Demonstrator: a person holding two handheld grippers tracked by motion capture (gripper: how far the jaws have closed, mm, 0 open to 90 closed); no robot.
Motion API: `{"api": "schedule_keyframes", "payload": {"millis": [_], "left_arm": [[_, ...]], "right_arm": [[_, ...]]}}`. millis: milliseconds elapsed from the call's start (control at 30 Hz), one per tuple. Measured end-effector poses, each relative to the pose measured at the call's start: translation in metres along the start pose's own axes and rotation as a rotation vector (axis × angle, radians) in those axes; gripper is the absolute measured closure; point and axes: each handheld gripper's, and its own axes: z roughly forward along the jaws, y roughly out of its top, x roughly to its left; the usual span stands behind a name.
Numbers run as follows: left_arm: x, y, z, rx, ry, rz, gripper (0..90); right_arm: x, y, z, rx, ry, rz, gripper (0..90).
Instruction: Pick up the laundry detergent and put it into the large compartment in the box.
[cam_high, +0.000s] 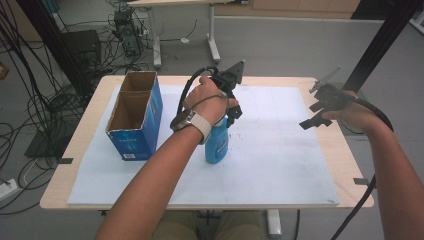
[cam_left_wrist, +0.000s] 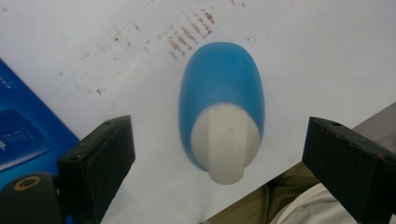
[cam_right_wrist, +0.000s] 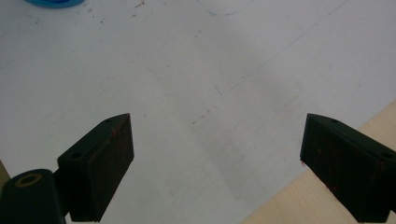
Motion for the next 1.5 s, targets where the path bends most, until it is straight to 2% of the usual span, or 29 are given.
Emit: {"api": "schedule_keyframes", "payload": {"millis": [200, 833, 1500], "left_arm": [[-0.001, 0.003, 0.004, 0.011, -0.006, 0.015, 9.8], [0.0, 0.004, 0.014, 0.02, -0.008, 0.018, 10.0], [0.0, 0.002, 0.013, 0.014, -0.009, 0.011, 10.3]], "right_arm": [[0.0, -0.002, -0.001, 0.002, -0.001, 0.002, 9.6], [0.0, -0.004, 0.0, 0.004, -0.003, 0.015, 9.6], [0.0, -0.005, -0.001, 0.004, -0.005, 0.013, 9.6]]}}
